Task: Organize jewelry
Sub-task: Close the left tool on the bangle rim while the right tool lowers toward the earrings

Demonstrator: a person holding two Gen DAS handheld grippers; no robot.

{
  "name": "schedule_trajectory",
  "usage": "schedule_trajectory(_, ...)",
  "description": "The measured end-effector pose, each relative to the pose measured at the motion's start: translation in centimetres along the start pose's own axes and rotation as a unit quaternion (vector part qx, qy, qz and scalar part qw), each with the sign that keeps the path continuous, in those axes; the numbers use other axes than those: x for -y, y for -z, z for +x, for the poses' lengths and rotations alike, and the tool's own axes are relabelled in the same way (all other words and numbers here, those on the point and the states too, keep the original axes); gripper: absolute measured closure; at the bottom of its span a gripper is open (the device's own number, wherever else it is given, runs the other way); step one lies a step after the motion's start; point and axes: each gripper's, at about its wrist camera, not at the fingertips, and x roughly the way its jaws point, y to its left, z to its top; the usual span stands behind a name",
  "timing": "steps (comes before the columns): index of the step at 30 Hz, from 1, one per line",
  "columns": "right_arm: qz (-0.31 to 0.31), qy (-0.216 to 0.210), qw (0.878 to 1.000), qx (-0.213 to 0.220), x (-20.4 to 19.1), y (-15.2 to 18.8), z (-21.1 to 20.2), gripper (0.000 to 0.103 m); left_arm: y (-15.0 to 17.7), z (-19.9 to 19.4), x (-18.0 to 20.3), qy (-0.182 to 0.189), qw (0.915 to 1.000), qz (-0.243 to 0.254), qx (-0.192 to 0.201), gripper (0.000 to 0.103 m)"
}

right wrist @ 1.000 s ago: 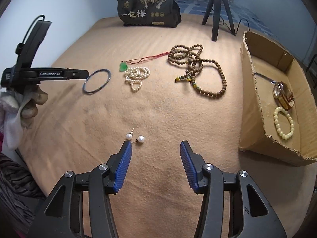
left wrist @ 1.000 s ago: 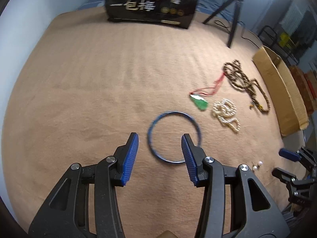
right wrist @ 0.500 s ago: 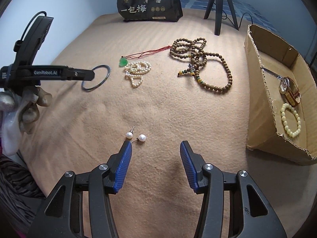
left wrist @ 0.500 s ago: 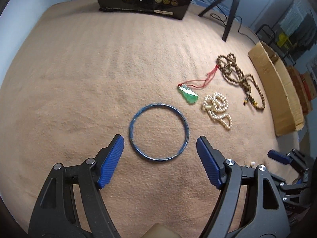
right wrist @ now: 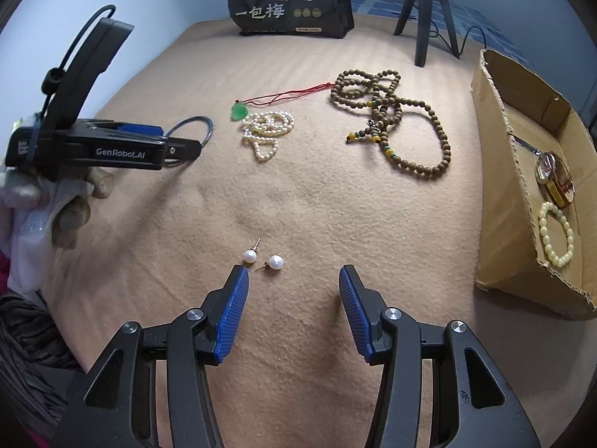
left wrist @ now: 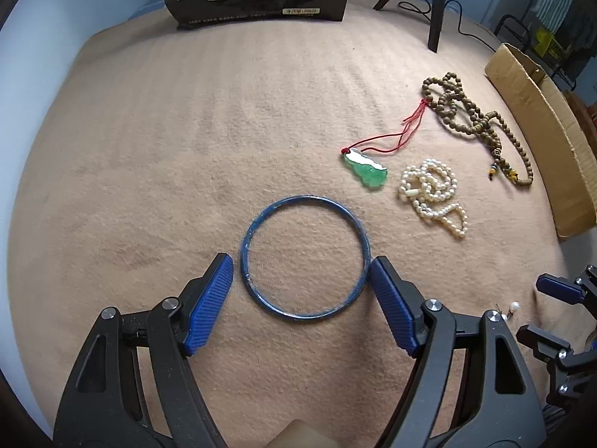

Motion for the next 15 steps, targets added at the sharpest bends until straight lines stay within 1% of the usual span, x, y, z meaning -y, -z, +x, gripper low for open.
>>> schedule_trajectory(3, -0.007, 0.003, 1.000, 0.000, -0.2, -0.2, 0.3, 0.054, 0.0, 0.3, -0.3, -0.002, 1.0000, 0.000, 0.000, 0.019)
schedule_trajectory(5, -0.010, 0.005, 1.000, 0.001, -0.2, -0.3, 0.4, 0.055, 0.0, 0.5, -0.5, 0.001, 1.0000, -0.003, -0.001, 0.018)
schedule_trajectory(6, -0.012, 0.006, 1.000, 0.000, -0.3, -0.3, 0.5, 0.061, -0.1, 0.5, -0.7, 0.004, 1.0000, -0.005, -0.002, 0.018)
schedule_trajectory(8, -0.013, 0.008, 1.000, -0.003, -0.3, -0.4, 0.8, 0.069, -0.2, 0.6, -0.8, 0.009, 0.9999, -0.006, -0.001, 0.018)
schedule_trajectory(12, -0.020, 0.016, 1.000, -0.006, -0.4, -0.3, 1.1, 0.075, -0.1, 0.6, -0.8, 0.009, 0.9999, -0.002, 0.004, 0.018)
schedule_trajectory(15, -0.024, 0.018, 1.000, -0.005, -0.6, -0.4, 1.2, 0.075, -0.1, 0.7, -0.6, 0.007, 1.0000, 0.000, 0.007, 0.018)
